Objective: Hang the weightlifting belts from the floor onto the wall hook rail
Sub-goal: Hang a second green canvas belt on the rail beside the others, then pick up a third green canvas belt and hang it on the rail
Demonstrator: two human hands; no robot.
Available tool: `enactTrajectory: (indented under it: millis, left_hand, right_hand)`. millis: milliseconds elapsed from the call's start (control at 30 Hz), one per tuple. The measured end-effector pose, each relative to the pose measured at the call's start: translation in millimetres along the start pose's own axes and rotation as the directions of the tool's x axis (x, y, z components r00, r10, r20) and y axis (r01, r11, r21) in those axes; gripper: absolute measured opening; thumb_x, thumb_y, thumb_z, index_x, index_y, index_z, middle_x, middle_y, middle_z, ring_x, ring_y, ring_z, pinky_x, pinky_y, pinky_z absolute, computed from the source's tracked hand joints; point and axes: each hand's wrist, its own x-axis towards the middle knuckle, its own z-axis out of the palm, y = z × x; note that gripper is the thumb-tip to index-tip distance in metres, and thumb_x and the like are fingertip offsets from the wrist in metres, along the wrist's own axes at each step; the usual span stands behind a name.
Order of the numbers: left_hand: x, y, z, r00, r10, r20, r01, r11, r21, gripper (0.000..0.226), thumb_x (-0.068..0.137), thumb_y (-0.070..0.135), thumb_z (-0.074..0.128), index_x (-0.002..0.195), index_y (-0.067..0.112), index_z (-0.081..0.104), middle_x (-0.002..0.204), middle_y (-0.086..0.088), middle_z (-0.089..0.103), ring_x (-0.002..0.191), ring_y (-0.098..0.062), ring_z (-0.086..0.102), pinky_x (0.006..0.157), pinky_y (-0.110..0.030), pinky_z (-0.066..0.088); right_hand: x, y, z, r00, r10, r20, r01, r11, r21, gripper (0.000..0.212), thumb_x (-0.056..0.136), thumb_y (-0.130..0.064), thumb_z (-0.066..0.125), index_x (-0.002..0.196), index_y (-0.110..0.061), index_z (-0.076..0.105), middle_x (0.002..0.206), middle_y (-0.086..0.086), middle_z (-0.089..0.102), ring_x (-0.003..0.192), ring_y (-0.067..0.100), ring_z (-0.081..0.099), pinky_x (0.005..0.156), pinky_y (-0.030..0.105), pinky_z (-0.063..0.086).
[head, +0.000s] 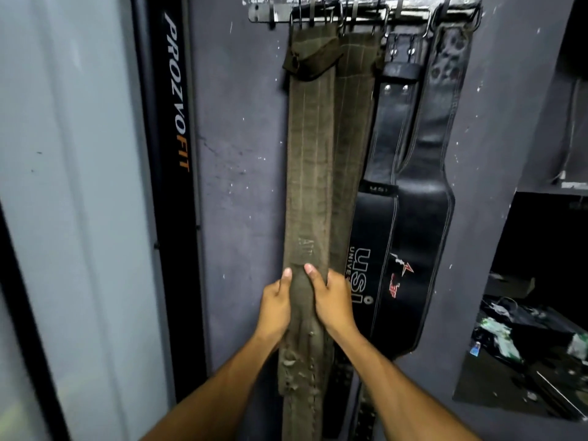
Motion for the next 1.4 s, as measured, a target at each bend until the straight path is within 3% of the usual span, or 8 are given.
enactTrajectory:
  millis: [167, 333, 467, 567, 733, 933, 1200, 1400]
  left_hand:
    - [-37, 16, -3, 0.996, -0.002, 0.09, -0.005, 0.997, 0.078, 0.039, 0.109, 0.038, 0.043, 0.105, 0.02, 0.077, 0.099, 0.003, 0.082, 0.1, -0.011, 0.077, 0.079, -0.016, 0.058]
    - [-80, -6, -20, 0.984, -0.044, 0.174, 0.022, 0.991, 0.13, 0.031, 0.11, 0.022, 0.044, 0.125, 0.007, 0.067, 0.119, -0.011, 0.077, 0.115, -0.026, 0.072, 0.101, -0.036, 0.057]
    - [-86, 7, -29, 0.974, -0.119, 0.192, 0.087, 0.982, 0.169, 0.031, 0.11, 0.024, 0.045, 0.117, 0.006, 0.069, 0.113, -0.01, 0.078, 0.107, -0.023, 0.073, 0.095, -0.033, 0.058]
    - [-90, 8, -41, 0.962, -0.217, 0.163, 0.142, 0.914, 0.381, 0.031, 0.107, 0.038, 0.049, 0.1, 0.013, 0.065, 0.099, -0.001, 0.072, 0.09, -0.017, 0.065, 0.076, -0.025, 0.051]
    - [-105, -9, -65, 0.922, -0.331, 0.202, 0.183, 0.83, 0.527, 0.061, 0.103, 0.051, 0.049, 0.143, 0.005, 0.051, 0.143, -0.008, 0.06, 0.134, -0.021, 0.055, 0.116, -0.041, 0.041]
    - [-149, -31, -87, 0.923, -0.343, 0.172, 0.191, 0.8, 0.569, 0.043, 0.101, 0.052, 0.053, 0.127, 0.017, 0.056, 0.12, 0.004, 0.064, 0.101, -0.006, 0.06, 0.08, -0.016, 0.041]
    - [-254, -108, -116, 0.855, -0.504, 0.122, 0.352, 0.737, 0.576, 0.032, 0.101, 0.039, 0.06, 0.117, 0.011, 0.063, 0.124, -0.015, 0.07, 0.119, -0.031, 0.064, 0.11, -0.043, 0.046]
    - [-302, -165, -125, 0.789, -0.608, 0.081, 0.422, 0.634, 0.647, 0.035, 0.102, 0.037, 0.059, 0.119, 0.008, 0.067, 0.129, -0.02, 0.068, 0.128, -0.037, 0.059, 0.113, -0.047, 0.042]
  right_hand:
    - [-28, -13, -18, 0.989, 0.05, 0.139, -0.068, 0.99, 0.125, 0.02, 0.098, -0.036, 0.069, 0.105, -0.021, 0.081, 0.098, -0.011, 0.083, 0.099, 0.006, 0.077, 0.084, 0.023, 0.058]
    - [-65, -6, -36, 0.983, 0.121, 0.134, -0.107, 0.989, -0.106, 0.022, 0.098, -0.033, 0.071, 0.105, -0.014, 0.08, 0.097, -0.003, 0.083, 0.097, 0.01, 0.077, 0.082, 0.025, 0.058]
    - [-75, -32, -44, 0.959, 0.217, 0.183, -0.191, 0.97, -0.148, 0.031, 0.097, -0.04, 0.071, 0.112, -0.014, 0.079, 0.104, 0.001, 0.082, 0.101, 0.012, 0.074, 0.084, 0.024, 0.054]
    - [-92, -35, -54, 0.924, 0.316, 0.217, -0.23, 0.909, -0.347, 0.035, 0.093, -0.046, 0.074, 0.108, -0.015, 0.073, 0.09, -0.001, 0.076, 0.092, 0.018, 0.069, 0.081, 0.027, 0.049]
    - [-129, -33, -62, 0.85, 0.474, 0.229, -0.327, 0.817, -0.476, 0.055, 0.093, -0.052, 0.073, 0.13, -0.012, 0.064, 0.112, 0.006, 0.077, 0.113, 0.025, 0.069, 0.101, 0.036, 0.052]
    - [-177, -28, -64, 0.81, 0.54, 0.227, -0.377, 0.777, -0.503, 0.055, 0.093, -0.054, 0.071, 0.13, -0.015, 0.063, 0.114, 0.007, 0.076, 0.109, 0.025, 0.07, 0.098, 0.036, 0.053]
    - [-295, 33, -85, 0.665, 0.713, 0.221, -0.547, 0.667, -0.506, 0.054, 0.092, -0.057, 0.071, 0.126, -0.016, 0.062, 0.111, 0.011, 0.076, 0.103, 0.029, 0.072, 0.09, 0.044, 0.058]
    - [-355, 84, -90, 0.524, 0.821, 0.227, -0.652, 0.557, -0.515, 0.051, 0.092, -0.05, 0.074, 0.126, -0.013, 0.064, 0.124, 0.013, 0.073, 0.112, 0.035, 0.071, 0.1, 0.045, 0.057]
